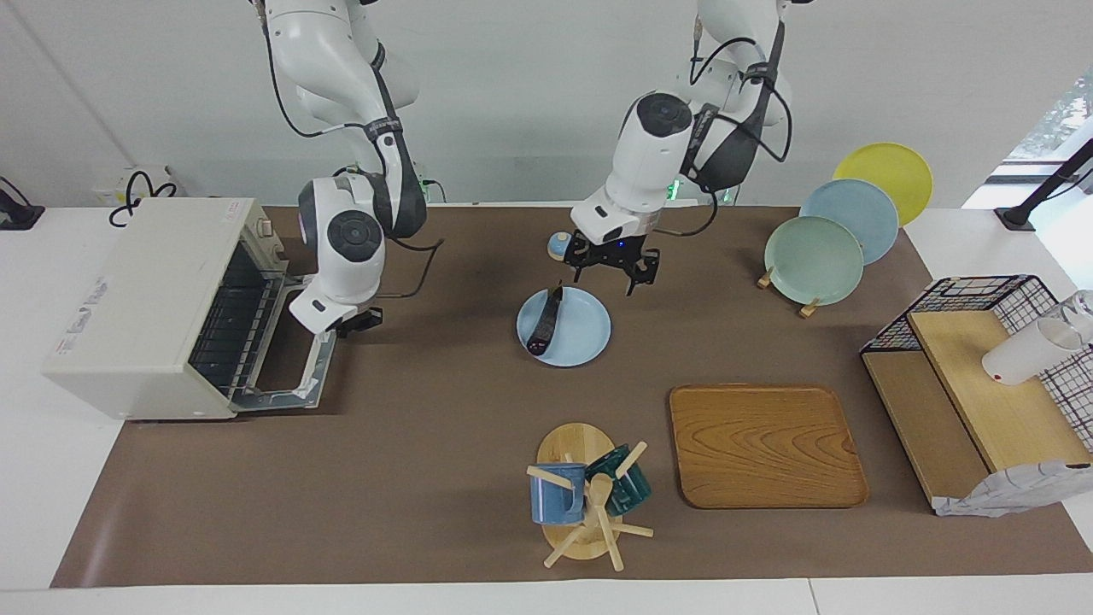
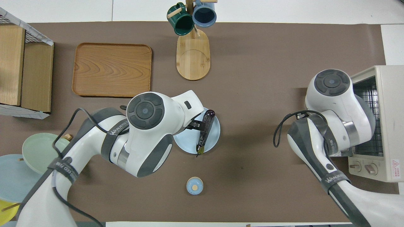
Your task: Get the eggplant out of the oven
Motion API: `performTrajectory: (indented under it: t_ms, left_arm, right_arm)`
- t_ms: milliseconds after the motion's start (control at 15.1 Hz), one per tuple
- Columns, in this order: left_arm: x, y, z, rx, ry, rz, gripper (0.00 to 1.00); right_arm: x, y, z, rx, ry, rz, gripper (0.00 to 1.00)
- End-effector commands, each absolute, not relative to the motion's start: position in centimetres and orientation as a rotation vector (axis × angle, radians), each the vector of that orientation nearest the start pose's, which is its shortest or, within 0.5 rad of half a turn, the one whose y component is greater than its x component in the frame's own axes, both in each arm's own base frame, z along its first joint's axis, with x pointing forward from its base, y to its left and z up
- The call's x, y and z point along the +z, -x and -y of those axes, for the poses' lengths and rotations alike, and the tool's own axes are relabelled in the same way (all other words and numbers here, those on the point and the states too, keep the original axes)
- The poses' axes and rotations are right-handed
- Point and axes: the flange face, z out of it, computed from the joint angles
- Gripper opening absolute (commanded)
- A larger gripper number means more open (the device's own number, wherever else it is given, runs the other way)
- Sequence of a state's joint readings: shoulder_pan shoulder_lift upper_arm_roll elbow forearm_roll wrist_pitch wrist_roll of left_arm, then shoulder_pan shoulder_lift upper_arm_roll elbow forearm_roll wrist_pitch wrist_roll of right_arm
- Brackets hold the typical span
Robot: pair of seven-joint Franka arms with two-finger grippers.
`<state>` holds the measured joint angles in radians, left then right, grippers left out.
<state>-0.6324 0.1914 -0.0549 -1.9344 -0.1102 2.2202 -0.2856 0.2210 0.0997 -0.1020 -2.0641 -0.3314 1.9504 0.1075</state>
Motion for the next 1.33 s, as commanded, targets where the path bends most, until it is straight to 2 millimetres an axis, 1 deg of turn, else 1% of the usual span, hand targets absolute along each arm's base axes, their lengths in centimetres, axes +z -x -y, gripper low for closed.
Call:
performTrajectory:
  t_ms: [0,66,133,199,265,398,464,531,664,730,796,863,929,995,1062,1128,1194,1261]
  left_arm:
    - [35.6,-46.6,41.7,-0.081,3.248,-0.53,1.0]
    - [34.2,-46.6,42.5,-0.095,3.257,-0.505,1.0]
    - [33.4,-46.5,43.0,-0.104,3.258,-0.511,1.0]
    - [33.0,-46.5,43.1,-0.106,3.259,-0.512,1.0]
    - [32.8,-46.5,43.1,-0.106,3.259,-0.509,1.0]
    - [32.6,-46.7,43.1,-0.12,3.264,-0.503,1.0]
    - [31.5,-46.6,43.3,-0.113,3.261,-0.502,1.0]
    - [31.0,-46.5,43.6,-0.127,3.268,-0.485,1.0]
    - [31.0,-46.3,43.9,-0.131,3.27,-0.487,1.0]
    - [31.0,-46.3,43.9,-0.131,3.27,-0.487,1.0]
    - [30.9,-46.2,43.8,-0.128,3.269,-0.487,0.92]
    - [31.0,-46.3,43.8,-0.129,3.269,-0.485,0.79]
    - [31.0,-46.3,43.7,-0.127,3.269,-0.482,0.62]
    - [31.0,-46.5,43.5,-0.126,3.271,-0.476,0.41]
    - [31.0,-46.7,43.2,-0.121,3.268,-0.47,0.12]
    - [31.1,-47.0,43.1,-0.118,3.266,-0.476,0.0]
    - [31.5,-47.2,42.8,-0.107,3.264,-0.47,0.0]
    - [32.1,-47.8,42.0,-0.098,3.263,-0.455,0.0]
  right_arm:
    - [40.1,-54.7,2.1,0.281,3.455,0.363,0.0]
    - [40.3,-54.7,3.0,0.289,3.45,0.369,0.0]
    - [40.6,-54.6,3.7,0.292,3.447,0.37,0.0]
    - [40.6,-54.6,4.2,0.295,3.436,0.371,0.0]
    - [41.1,-54.4,4.4,0.283,3.418,0.362,0.0]
    - [42.3,-54.0,6.3,0.283,3.388,0.333,0.0]
    - [43.1,-54.0,6.9,0.277,3.366,0.323,0.0]
    - [43.8,-54.0,7.5,0.292,3.349,0.318,0.0]
    - [45.5,-54.0,8.1,0.298,3.322,0.295,0.0]
    - [46.8,-54.1,8.0,0.287,3.302,0.268,0.06]
    - [48.4,-54.2,7.7,0.287,3.277,0.237,0.16]
    - [50.5,-54.4,7.4,0.271,3.251,0.209,0.29]
    - [52.6,-54.6,7.0,0.253,3.229,0.193,0.39]
    - [54.8,-54.8,6.9,0.227,3.213,0.178,0.46]
    - [56.5,-54.8,6.7,0.2,3.204,0.173,0.55]
    - [58.1,-54.9,6.3,0.18,3.198,0.177,0.69]
    - [59.5,-54.9,6.1,0.162,3.189,0.172,0.89]
    - [60.6,-54.8,5.9,0.153,3.175,0.169,1.0]
